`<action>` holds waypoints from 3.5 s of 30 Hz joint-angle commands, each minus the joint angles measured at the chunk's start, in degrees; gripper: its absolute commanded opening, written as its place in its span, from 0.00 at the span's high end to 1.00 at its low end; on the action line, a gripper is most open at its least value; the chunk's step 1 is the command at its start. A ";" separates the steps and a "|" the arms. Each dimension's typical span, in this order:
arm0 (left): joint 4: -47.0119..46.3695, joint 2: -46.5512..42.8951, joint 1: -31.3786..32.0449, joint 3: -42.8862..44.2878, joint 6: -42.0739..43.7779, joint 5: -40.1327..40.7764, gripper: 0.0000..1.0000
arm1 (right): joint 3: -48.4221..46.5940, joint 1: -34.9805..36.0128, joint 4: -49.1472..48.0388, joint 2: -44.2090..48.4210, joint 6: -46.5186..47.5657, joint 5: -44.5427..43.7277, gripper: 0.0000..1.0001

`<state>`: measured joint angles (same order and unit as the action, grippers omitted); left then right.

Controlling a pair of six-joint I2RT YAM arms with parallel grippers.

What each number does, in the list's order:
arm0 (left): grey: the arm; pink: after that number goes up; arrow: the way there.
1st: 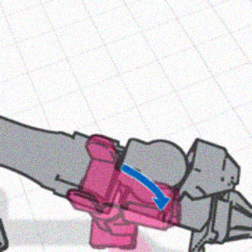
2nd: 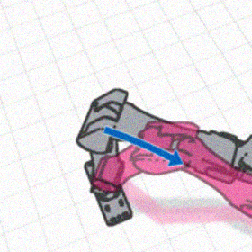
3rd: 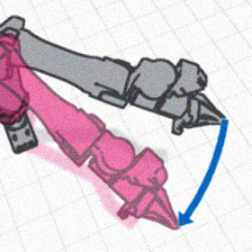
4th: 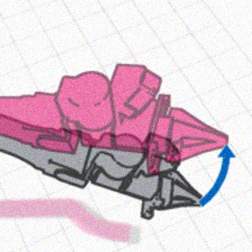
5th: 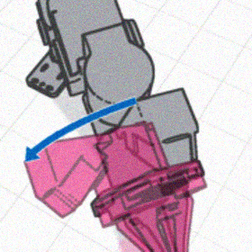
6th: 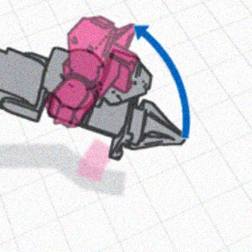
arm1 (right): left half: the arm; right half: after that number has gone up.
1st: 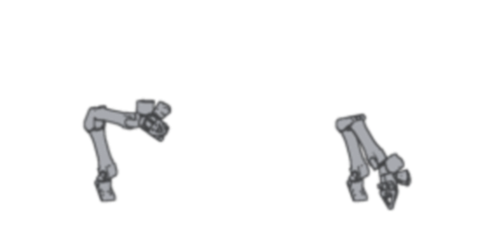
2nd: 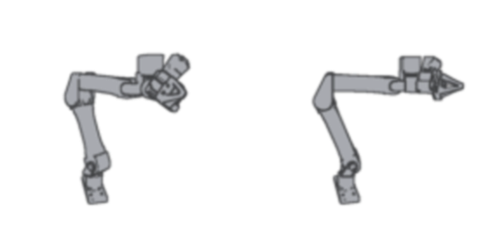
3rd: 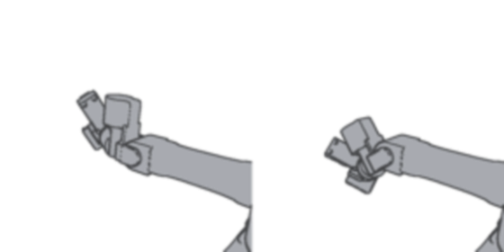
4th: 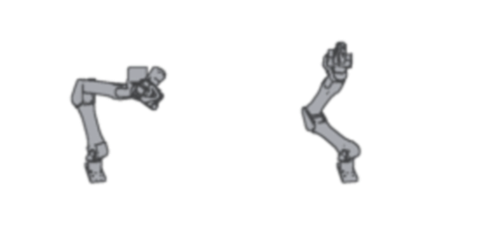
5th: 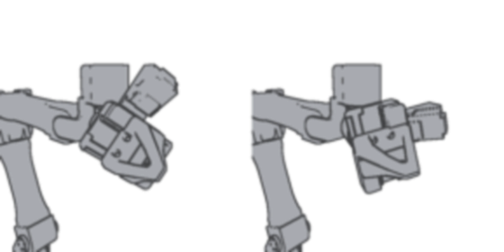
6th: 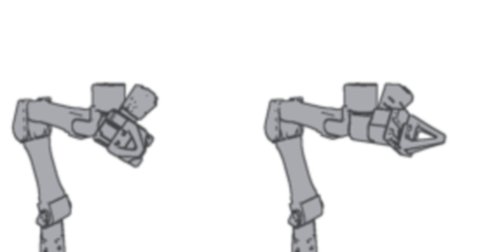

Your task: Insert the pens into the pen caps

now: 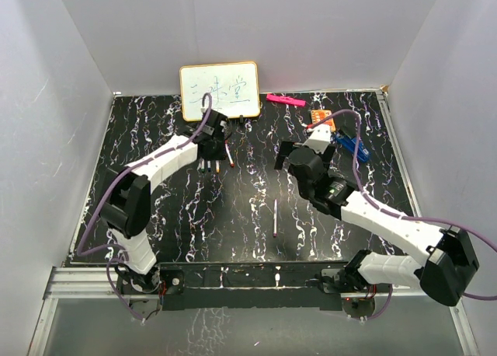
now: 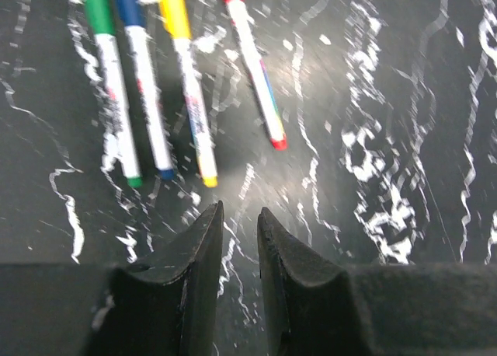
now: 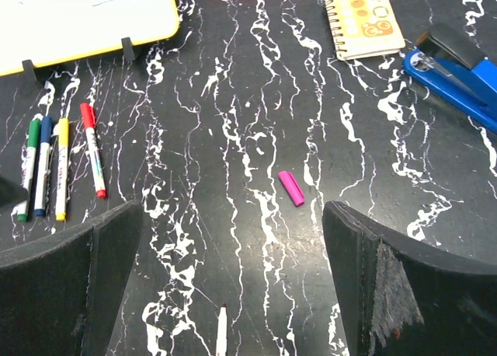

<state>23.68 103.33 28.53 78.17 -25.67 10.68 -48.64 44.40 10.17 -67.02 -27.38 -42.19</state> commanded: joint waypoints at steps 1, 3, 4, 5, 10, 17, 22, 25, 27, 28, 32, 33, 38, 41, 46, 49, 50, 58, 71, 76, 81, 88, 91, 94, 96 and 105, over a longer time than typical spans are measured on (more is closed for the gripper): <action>3.01 -5.23 5.92 -2.41 3.27 -1.47 0.76 | 1.46 -0.35 -1.55 3.12 -0.98 -3.18 0.02; 2.44 -6.83 8.59 -4.07 3.59 -2.42 0.76 | 1.65 -0.36 -0.23 3.51 -1.46 -3.04 0.02; 1.67 -7.70 9.89 -5.13 3.72 -3.61 0.76 | 1.62 -0.31 0.95 3.41 -2.23 -3.43 0.02; 0.44 -8.66 11.11 -6.28 3.92 -5.22 0.76 | 1.58 -0.33 2.22 3.15 -2.85 -3.81 0.02; -1.90 -10.66 17.26 -9.78 2.17 -9.13 0.62 | 1.35 -0.31 7.22 2.57 -6.20 -6.05 0.02; -0.74 -7.90 23.48 -9.50 1.52 -7.35 0.57 | 2.17 -0.93 10.99 7.81 -15.09 -15.49 0.02; -0.14 -4.45 26.35 -7.34 1.44 -7.07 0.52 | 2.38 -2.55 11.93 10.97 -15.71 -18.10 0.02; 0.56 -2.25 27.99 -5.94 1.08 -7.22 0.50 | 2.00 -3.72 12.97 12.44 -16.23 -19.31 0.02; 0.52 -0.92 29.21 -5.33 1.00 -7.41 0.49 | 1.74 -4.44 12.94 13.19 -16.18 -19.56 0.02; 0.65 -0.19 29.84 -4.91 0.91 -7.41 0.49 | 1.64 -4.63 12.95 13.37 -16.11 -19.53 0.02; 0.27 1.88 31.36 -3.45 0.31 -7.47 0.49 | 1.60 -5.04 12.97 13.27 -16.02 -18.39 0.02; -0.08 2.10 31.54 -3.39 0.06 -7.55 0.49 | 1.74 -5.07 12.94 13.01 -16.05 -17.89 0.02; 0.57 4.16 31.81 -1.95 -0.64 -7.62 0.49 | 2.16 -5.19 12.95 12.41 -16.57 -16.14 0.02; 1.37 5.83 32.14 -0.72 -0.78 -7.86 0.49 | 2.06 -5.20 12.64 12.28 -16.53 -15.58 0.02; 3.02 8.20 32.37 0.40 -1.14 -6.54 0.48 | 2.30 -5.14 11.82 12.35 -16.43 -14.87 0.02; 3.76 9.48 32.36 0.49 -1.47 -5.44 0.48 | 2.73 -5.12 11.12 12.59 -16.01 -14.30 0.02; 3.82 9.86 32.37 0.45 -1.49 -5.45 0.48 | 2.88 -5.15 10.83 12.72 -15.87 -14.13 0.02; 10.17 12.24 32.37 1.24 -0.69 -3.01 0.50 | 3.03 -5.19 9.87 13.42 -15.84 -13.67 0.02; 22.60 16.54 32.11 0.15 2.12 10.41 0.64 | 4.74 -5.28 7.20 14.31 -15.64 -12.65 0.02; 17.24 13.49 28.34 -3.65 5.57 2.95 0.68 | 5.17 -5.28 7.17 15.07 -15.87 -12.39 0.02; 12.82 11.25 24.48 -5.52 8.88 -3.33 0.69 | 5.56 -5.29 6.73 15.10 -16.29 -12.12 0.02; 11.65 15.49 21.48 -4.26 11.80 -7.53 0.67 | 5.49 -5.22 6.44 14.79 -16.12 -11.77 0.02; 11.51 16.75 20.19 -4.27 12.17 -8.54 0.67 | 5.64 -5.22 6.39 15.18 -15.85 -11.85 0.02; 11.83 17.44 19.50 -3.98 12.31 -7.13 0.67 | 6.14 -5.29 6.20 15.86 -15.86 -12.11 0.02; 12.60 18.09 19.06 -3.63 12.25 -5.91 0.67 | 6.55 -5.23 5.57 15.96 -15.91 -12.12 0.02; 16.30 22.92 18.84 -2.16 9.64 1.21 0.73 | 6.85 -5.29 4.23 15.52 -15.81 -11.85 0.02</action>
<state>39.79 116.07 49.23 80.42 -15.90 1.89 -41.56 39.27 17.69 -52.10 -43.18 -53.60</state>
